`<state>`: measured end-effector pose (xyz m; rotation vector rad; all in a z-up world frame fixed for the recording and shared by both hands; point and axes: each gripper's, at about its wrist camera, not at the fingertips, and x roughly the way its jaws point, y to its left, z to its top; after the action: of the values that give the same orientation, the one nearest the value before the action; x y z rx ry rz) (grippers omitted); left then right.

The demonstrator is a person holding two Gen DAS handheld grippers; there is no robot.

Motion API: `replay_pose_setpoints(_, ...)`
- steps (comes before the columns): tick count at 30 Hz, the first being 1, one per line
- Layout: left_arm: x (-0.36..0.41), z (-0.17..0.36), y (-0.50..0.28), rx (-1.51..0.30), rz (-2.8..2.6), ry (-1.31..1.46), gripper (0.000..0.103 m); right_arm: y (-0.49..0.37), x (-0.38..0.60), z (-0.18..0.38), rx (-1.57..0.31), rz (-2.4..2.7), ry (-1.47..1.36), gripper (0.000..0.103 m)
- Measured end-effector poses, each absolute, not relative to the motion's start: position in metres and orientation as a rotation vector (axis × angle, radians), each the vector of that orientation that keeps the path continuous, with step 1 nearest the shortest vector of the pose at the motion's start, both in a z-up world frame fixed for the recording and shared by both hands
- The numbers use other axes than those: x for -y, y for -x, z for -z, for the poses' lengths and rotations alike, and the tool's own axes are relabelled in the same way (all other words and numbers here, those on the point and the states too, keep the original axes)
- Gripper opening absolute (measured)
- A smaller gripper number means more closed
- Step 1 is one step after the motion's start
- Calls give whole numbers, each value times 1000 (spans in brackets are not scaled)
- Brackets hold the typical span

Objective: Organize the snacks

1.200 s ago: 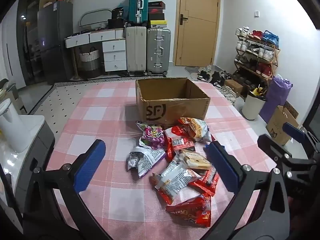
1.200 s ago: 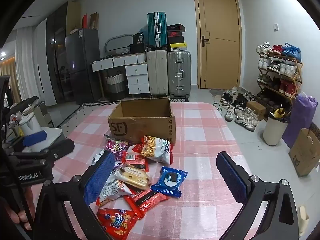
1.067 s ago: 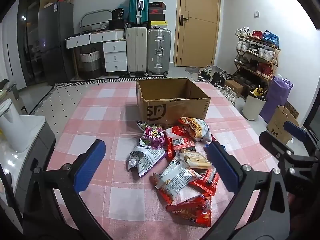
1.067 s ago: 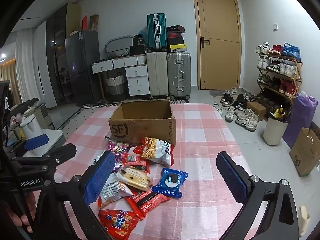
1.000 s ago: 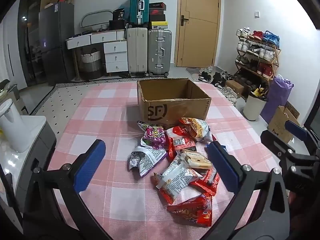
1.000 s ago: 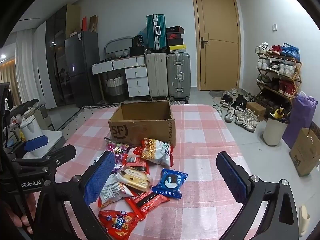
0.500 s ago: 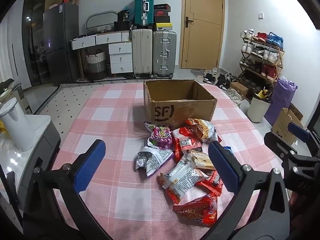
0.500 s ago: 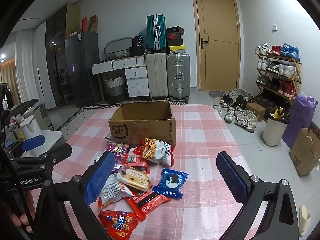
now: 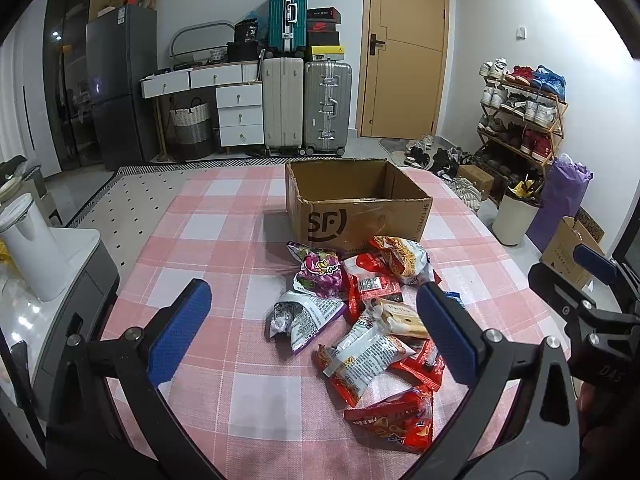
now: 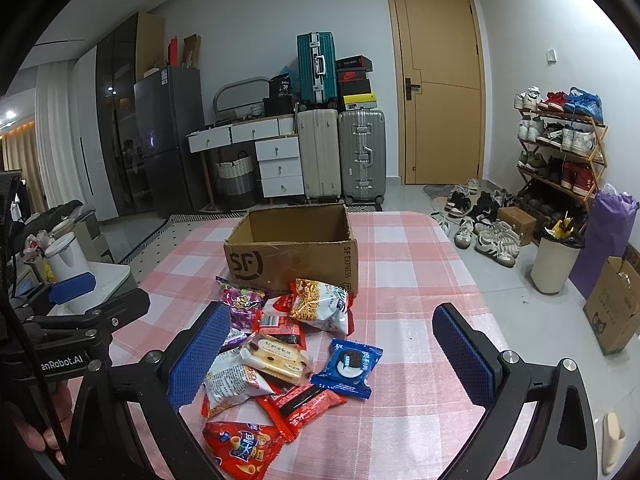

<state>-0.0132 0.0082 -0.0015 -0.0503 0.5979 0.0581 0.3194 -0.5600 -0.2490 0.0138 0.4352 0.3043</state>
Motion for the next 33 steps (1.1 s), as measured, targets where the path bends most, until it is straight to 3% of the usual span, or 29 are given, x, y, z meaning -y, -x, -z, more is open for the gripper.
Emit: replay_pose_setpoints(33, -4, 12, 12, -628, -61, 33, 102, -319, 563, 249, -427, -308, -11, 103)
